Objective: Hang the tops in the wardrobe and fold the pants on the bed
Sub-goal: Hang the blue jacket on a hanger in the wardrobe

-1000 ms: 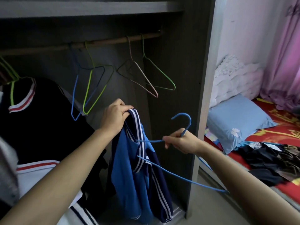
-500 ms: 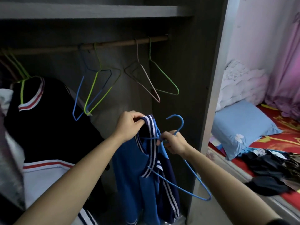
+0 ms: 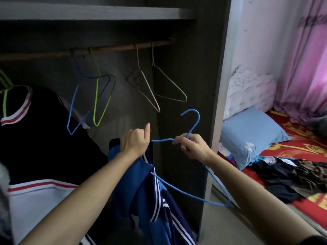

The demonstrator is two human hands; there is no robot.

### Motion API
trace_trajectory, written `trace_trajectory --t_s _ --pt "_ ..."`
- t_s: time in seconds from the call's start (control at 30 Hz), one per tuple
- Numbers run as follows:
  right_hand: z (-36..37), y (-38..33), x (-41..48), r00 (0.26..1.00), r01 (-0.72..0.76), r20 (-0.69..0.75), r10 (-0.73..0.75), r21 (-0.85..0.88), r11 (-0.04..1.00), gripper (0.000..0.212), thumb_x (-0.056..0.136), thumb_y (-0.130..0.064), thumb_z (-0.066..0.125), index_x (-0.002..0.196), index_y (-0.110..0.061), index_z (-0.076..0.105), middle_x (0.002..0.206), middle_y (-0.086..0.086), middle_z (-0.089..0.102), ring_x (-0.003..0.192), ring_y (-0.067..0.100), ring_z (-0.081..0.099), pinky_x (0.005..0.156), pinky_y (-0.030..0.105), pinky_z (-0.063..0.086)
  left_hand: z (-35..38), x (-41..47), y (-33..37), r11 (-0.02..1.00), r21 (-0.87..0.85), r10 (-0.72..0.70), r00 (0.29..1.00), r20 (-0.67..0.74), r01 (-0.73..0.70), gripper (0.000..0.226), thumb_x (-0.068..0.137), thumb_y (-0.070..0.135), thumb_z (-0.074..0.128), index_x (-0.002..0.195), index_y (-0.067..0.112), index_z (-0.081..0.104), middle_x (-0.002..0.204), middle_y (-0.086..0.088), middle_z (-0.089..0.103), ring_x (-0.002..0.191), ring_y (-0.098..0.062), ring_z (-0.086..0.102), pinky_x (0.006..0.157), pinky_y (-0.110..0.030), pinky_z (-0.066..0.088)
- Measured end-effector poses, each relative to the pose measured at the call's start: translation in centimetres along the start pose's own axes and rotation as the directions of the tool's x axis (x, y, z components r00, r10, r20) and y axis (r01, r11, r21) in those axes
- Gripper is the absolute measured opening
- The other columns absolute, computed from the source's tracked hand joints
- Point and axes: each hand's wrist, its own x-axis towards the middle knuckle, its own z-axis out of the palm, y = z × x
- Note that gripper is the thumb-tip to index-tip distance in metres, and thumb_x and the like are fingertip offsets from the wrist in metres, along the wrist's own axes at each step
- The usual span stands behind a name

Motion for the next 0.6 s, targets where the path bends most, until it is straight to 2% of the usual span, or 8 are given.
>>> trace_trajectory --t_s 0.07,0.13,0.2,0.27,0.37,0.5,0.57,0.6 --pt "-1.1 1.2 -0.8 0.997 0.032 -0.068 -0.041 -0.129 0.991 0.042 0.099 -0.053 0.048 0.097 -0.019 0.072 0.060 -0.001 0.049 0.050 0.010 0.047 0.048 0.022 0.038 -0.2 0.7 -0.7 0.997 -0.040 -0.067 0.997 -0.040 0.066 0.069 0.102 0.051 0.023 0.044 0.019 0.039 0.044 0.006 0.041 0.044 -0.018 0.036 0.044 -0.025 0.015" --pt "-2.1 2.8 -1.7 0.980 0.074 -0.138 -0.140 -0.402 0.913 0.040 0.102 -0.056 0.036 0.096 -0.030 0.066 0.062 -0.002 0.053 0.055 0.011 0.052 0.055 0.029 0.043 -0.4 1.7 -1.2 0.981 -0.089 -0.178 0.984 -0.034 0.174 0.069 0.102 0.055 0.021 0.049 0.016 0.044 0.052 -0.003 0.050 0.052 -0.027 0.045 0.049 -0.030 0.023" --pt "-2.5 3.9 -2.3 0.970 0.074 -0.157 -0.188 -0.543 0.837 0.036 0.104 -0.054 0.028 0.091 -0.036 0.056 0.061 -0.002 0.053 0.057 0.012 0.055 0.056 0.030 0.044 -0.8 2.2 -0.8 0.969 -0.099 -0.228 0.973 -0.016 0.226 0.071 0.100 0.059 0.017 0.048 0.017 0.043 0.050 0.003 0.040 0.049 -0.023 0.040 0.049 -0.031 0.022" --pt "-2.5 4.2 -2.3 0.967 0.063 -0.171 -0.189 -0.559 0.827 0.037 0.104 -0.055 0.025 0.087 -0.036 0.051 0.060 -0.002 0.053 0.057 0.014 0.055 0.055 0.030 0.045 -1.1 2.4 0.2 0.968 -0.089 -0.236 0.972 -0.004 0.234 0.072 0.098 0.063 0.013 0.048 0.019 0.043 0.049 0.007 0.036 0.044 -0.012 0.032 0.046 -0.028 0.017" --pt "-2.3 4.0 -1.6 0.965 0.076 -0.164 -0.205 -0.574 0.815 0.036 0.104 -0.055 0.025 0.088 -0.036 0.052 0.059 -0.002 0.053 0.054 0.012 0.055 0.052 0.026 0.044 -0.7 2.1 1.5 0.968 -0.154 -0.192 0.980 0.048 0.197 0.074 0.091 0.073 0.007 0.053 0.024 0.046 0.050 0.009 0.041 0.047 -0.004 0.035 0.046 -0.024 0.019" --pt "-1.4 3.2 -1.0 0.968 0.102 -0.119 -0.223 -0.626 0.774 0.035 0.104 -0.055 0.025 0.095 -0.037 0.054 0.060 -0.003 0.053 0.054 0.008 0.056 0.052 0.025 0.043 -0.2 1.4 2.8 0.958 -0.264 -0.076 0.988 0.132 0.109 0.080 0.076 0.093 0.019 0.053 0.021 0.045 0.046 0.008 0.048 0.048 -0.008 0.050 0.048 -0.025 0.029" --pt "-0.8 3.1 -1.0 0.950 0.102 -0.152 -0.272 -0.673 0.733 0.033 0.105 -0.052 0.027 0.108 -0.038 0.057 0.073 -0.006 0.056 0.065 0.007 0.057 0.060 0.030 0.046 -0.4 1.4 2.7 0.958 -0.278 -0.040 0.993 0.115 0.071 0.079 0.070 0.095 0.034 0.051 0.019 0.045 0.043 0.006 0.045 0.044 -0.010 0.047 0.045 -0.026 0.030" --pt "-0.5 3.3 -0.9 0.920 0.093 -0.194 -0.341 -0.737 0.670 0.033 0.105 -0.050 0.031 0.120 -0.037 0.057 0.088 -0.008 0.057 0.078 0.006 0.058 0.070 0.033 0.048 -0.6 1.5 2.5 0.958 -0.280 -0.036 0.995 0.097 0.062 0.078 0.069 0.094 0.039 0.051 0.018 0.044 0.043 0.004 0.045 0.043 -0.012 0.045 0.044 -0.027 0.030"
